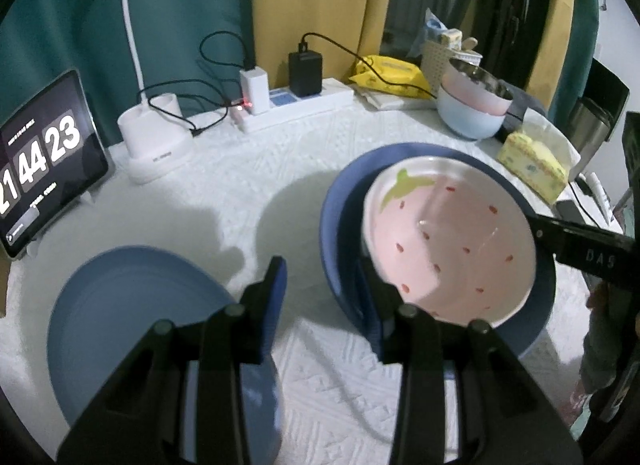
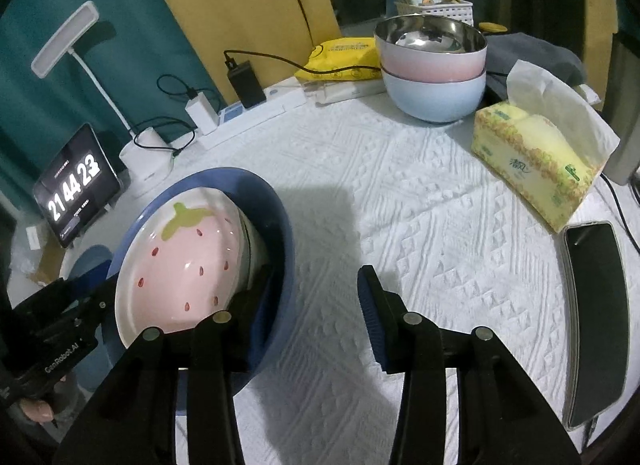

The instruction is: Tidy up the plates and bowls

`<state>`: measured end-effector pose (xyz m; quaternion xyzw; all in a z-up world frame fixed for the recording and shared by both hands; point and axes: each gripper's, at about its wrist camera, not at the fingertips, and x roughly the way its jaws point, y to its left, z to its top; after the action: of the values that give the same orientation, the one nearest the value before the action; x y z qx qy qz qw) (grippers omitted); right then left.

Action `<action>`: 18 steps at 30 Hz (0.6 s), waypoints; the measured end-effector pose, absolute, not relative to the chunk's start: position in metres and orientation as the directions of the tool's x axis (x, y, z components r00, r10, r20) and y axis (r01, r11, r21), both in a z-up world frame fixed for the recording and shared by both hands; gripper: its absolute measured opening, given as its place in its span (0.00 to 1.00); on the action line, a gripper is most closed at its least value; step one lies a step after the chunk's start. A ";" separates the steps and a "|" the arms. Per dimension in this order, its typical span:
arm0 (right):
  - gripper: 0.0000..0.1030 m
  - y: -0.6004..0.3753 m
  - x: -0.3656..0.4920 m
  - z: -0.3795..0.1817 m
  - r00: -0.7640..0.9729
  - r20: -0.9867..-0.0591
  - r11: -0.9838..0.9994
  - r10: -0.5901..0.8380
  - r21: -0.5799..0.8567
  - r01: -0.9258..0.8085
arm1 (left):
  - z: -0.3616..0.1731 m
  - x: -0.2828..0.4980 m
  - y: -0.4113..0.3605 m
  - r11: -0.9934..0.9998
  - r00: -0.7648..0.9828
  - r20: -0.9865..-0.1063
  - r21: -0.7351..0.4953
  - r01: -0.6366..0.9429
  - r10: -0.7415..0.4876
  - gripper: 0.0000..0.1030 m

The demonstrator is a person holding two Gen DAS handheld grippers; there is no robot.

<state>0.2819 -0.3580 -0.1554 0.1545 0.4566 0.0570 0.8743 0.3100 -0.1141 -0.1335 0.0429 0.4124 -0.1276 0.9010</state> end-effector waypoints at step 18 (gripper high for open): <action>0.40 -0.358 0.277 -0.163 0.609 -0.753 0.918 0.250 0.384 0.098 | -0.137 0.303 -0.121 0.971 0.666 -0.721 -0.036 0.236 -0.189 0.15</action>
<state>0.2772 -0.3583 -0.1632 0.1974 0.4399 0.0434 0.8750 0.3028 -0.1208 -0.1366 0.0302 0.3915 -0.1163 0.9123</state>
